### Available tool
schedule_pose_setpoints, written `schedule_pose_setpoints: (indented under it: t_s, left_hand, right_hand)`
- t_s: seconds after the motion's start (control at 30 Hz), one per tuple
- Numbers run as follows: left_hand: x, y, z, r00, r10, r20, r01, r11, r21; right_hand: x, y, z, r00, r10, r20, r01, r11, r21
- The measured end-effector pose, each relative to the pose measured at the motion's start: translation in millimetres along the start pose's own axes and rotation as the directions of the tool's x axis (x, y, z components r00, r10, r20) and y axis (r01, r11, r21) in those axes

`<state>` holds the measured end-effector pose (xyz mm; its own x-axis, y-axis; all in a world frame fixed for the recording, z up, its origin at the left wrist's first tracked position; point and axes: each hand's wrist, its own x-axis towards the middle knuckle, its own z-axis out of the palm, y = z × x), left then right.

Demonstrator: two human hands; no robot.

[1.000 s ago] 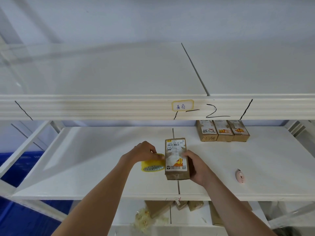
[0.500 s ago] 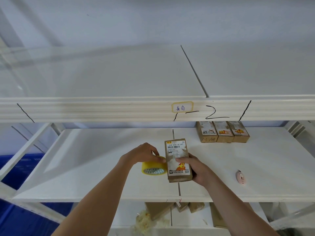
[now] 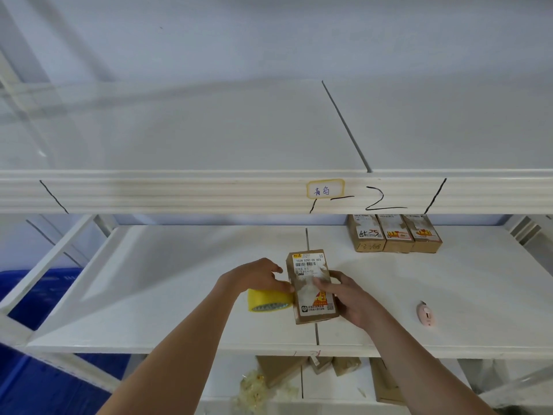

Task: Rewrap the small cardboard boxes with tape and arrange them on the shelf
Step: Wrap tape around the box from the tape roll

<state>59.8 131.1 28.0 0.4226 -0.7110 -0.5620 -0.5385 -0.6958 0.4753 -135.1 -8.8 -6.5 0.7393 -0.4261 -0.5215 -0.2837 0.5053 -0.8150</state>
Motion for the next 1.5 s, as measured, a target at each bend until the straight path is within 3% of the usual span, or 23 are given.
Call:
schedule_pose_setpoints:
  t_s: [0.1, 0.3, 0.4, 0.53, 0.63, 0.83, 1.27, 1.5]
  left_hand:
    - [-3, 4, 0, 0.998, -0.010, 0.066, 0.012, 0.999, -0.034]
    - [-1, 3, 0, 1.000, -0.013, 0.024, 0.017, 0.988, -0.153]
    - [0, 0, 0, 1.000, -0.025, 0.001, 0.025, 0.983, -0.184]
    - [2, 4, 2, 0.998, -0.053, -0.031, 0.047, 0.985, -0.166]
    - [0, 9, 0, 0.998, -0.045, -0.054, 0.038, 0.993, -0.114]
    - [-1, 8, -3, 0.998, -0.044, -0.046, 0.040, 0.995, -0.088]
    - [-17, -2, -18, 0.997, 0.063, 0.038, -0.063, 0.998, -0.005]
    - [-18, -17, -21, 0.993, 0.118, 0.018, -0.115, 0.987, -0.108]
  right_hand:
    - [-1, 1, 4, 1.000, -0.004, -0.008, 0.004, 1.000, 0.031]
    - [2, 2, 3, 1.000, -0.014, -0.011, 0.015, 0.998, 0.061]
    - [5, -1, 10, 0.999, -0.019, -0.043, 0.016, 0.997, -0.070]
    - [7, -3, 30, 0.984, -0.095, -0.152, 0.030, 0.923, -0.385]
    - [3, -4, 40, 0.987, -0.137, -0.090, 0.078, 0.875, -0.477]
    - [6, -4, 41, 0.992, -0.116, -0.047, 0.075, 0.850, -0.522]
    - [2, -2, 37, 0.969, -0.206, -0.136, 0.104, 0.839, -0.535]
    - [1, -6, 33, 0.959, -0.215, -0.187, 0.075, 0.824, -0.561]
